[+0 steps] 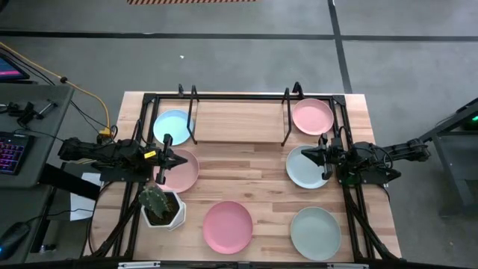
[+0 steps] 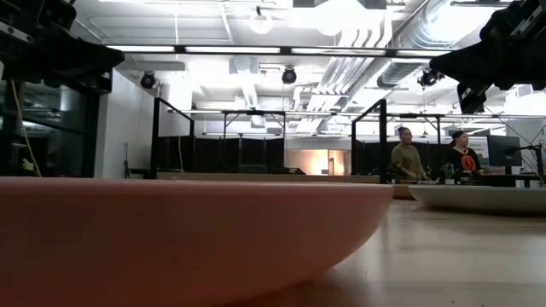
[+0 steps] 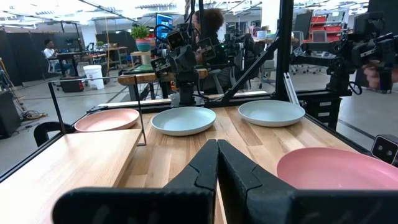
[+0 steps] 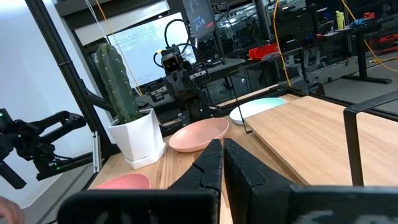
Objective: Place and stack plates onto a shelf
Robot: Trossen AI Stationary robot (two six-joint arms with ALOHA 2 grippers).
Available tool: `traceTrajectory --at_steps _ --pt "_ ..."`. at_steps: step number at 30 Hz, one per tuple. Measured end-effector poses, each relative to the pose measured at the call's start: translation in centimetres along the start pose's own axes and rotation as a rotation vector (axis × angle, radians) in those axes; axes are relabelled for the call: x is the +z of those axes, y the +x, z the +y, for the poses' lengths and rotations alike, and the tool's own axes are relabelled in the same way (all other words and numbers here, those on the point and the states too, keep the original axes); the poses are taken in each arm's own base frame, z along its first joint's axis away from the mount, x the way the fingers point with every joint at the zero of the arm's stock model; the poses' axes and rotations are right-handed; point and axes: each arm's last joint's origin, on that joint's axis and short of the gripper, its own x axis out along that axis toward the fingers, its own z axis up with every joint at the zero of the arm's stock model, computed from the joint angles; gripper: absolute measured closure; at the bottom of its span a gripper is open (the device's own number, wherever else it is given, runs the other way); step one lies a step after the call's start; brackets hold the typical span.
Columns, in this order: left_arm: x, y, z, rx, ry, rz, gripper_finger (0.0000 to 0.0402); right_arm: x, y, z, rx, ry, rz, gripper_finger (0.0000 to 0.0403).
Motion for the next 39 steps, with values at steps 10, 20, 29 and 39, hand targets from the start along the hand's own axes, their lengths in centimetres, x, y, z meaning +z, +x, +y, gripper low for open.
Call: traceTrajectory --at_steps 10,20,29,39 --pt "0.0 0.0 0.0 0.001 0.000 0.000 0.0401 2.3 -0.3 0.1 -0.087 0.129 -0.256 0.0402" --pt "0.0 0.0 0.0 0.000 0.000 0.000 0.0401 5.8 0.7 1.1 -0.218 0.034 -0.440 0.0402" --pt "0.0 0.0 0.0 0.000 0.000 0.001 0.0401 8.5 1.2 0.5 -0.948 -0.047 -0.099 0.0329" --pt "0.0 0.0 0.0 0.001 0.000 0.000 0.0401 4.4 1.7 -2.9 -1.242 0.215 0.175 0.0221"
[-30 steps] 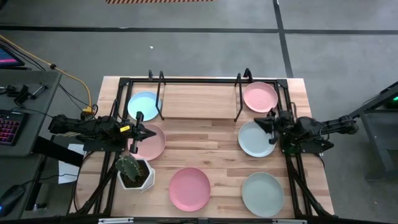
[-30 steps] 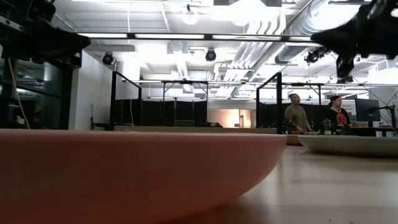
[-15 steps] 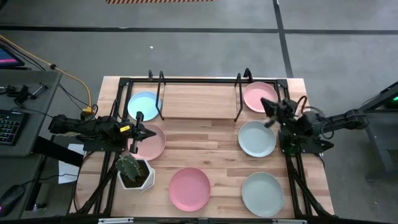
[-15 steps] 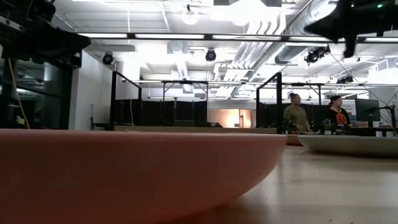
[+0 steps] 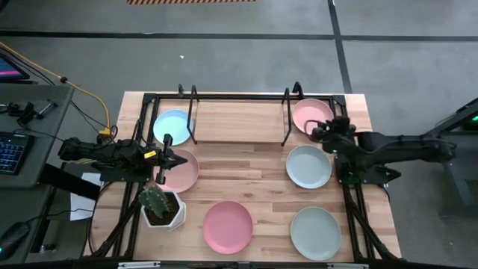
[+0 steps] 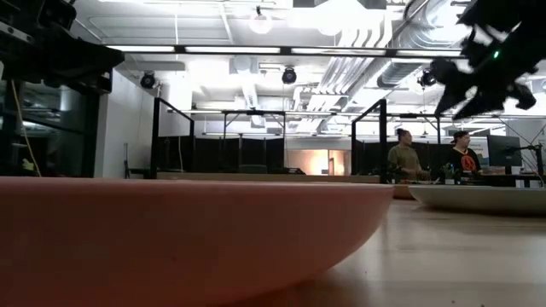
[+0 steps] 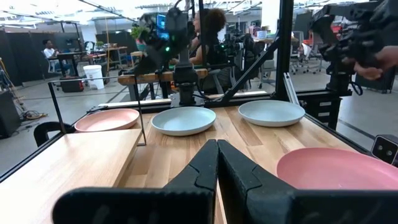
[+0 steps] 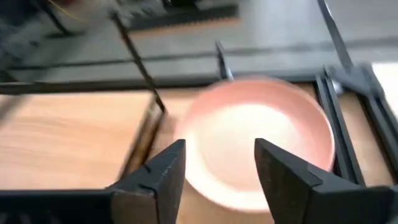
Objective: Place and stack plates onto a shelf
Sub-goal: Put the rifgt light pink plate on the shelf
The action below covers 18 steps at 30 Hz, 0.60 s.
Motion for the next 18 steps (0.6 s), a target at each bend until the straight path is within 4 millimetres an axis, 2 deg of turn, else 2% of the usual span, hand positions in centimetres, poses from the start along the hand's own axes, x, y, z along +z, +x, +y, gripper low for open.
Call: traceTrajectory --at_steps 6,12,18 --pt "0.0 0.0 0.0 0.000 0.000 0.000 0.0401 -0.9 2.5 -0.1 -0.188 0.042 0.164 0.0222" --pt "0.0 0.0 0.0 0.000 0.000 0.000 0.0401 -1.4 4.9 -0.6 -0.402 0.085 0.202 0.0233" --pt "0.0 0.0 0.0 0.000 0.000 0.000 0.0401 -3.1 7.1 -1.0 -0.497 0.153 0.207 0.0245"
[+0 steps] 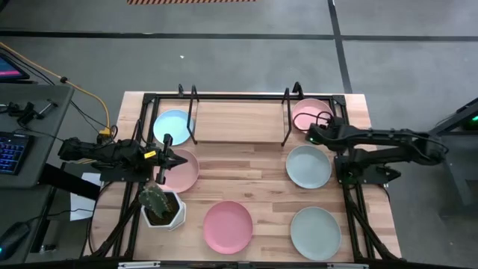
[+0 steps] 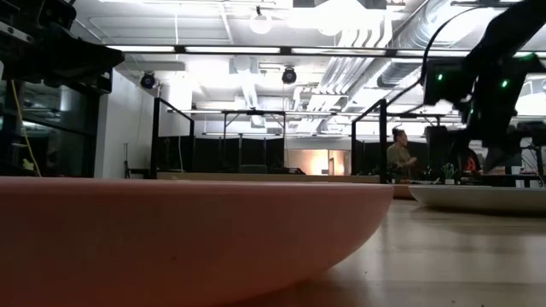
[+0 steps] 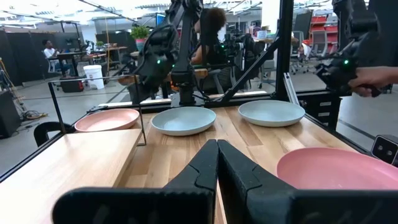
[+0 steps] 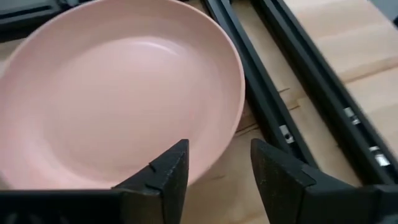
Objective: Place and stack plates onto a shelf
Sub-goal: Put the rifgt light pink plate on the shelf
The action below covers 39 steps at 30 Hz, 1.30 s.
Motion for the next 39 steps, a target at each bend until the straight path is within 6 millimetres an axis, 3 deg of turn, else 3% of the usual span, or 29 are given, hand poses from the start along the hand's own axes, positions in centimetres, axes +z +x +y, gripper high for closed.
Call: traceTrajectory --at_steps 7,17,26,33,39 --pt "0.0 0.0 0.0 0.000 0.000 0.000 0.0401 -0.5 2.3 0.2 -0.025 0.085 0.000 0.0254" --pt "0.0 0.0 0.0 0.000 0.000 0.000 0.0401 0.0 3.9 0.4 -0.080 0.144 0.007 0.0269" --pt "0.0 0.0 0.0 0.000 0.000 0.000 0.0401 -0.3 5.3 1.0 -0.093 0.165 0.037 0.0314" --pt "0.0 0.0 0.0 0.000 0.000 0.000 0.0401 -0.3 5.5 1.1 -0.100 0.146 0.000 0.0391" --pt "0.0 0.0 0.0 0.000 0.000 0.000 0.0401 0.4 4.3 1.0 -0.043 0.141 -0.046 0.0400"
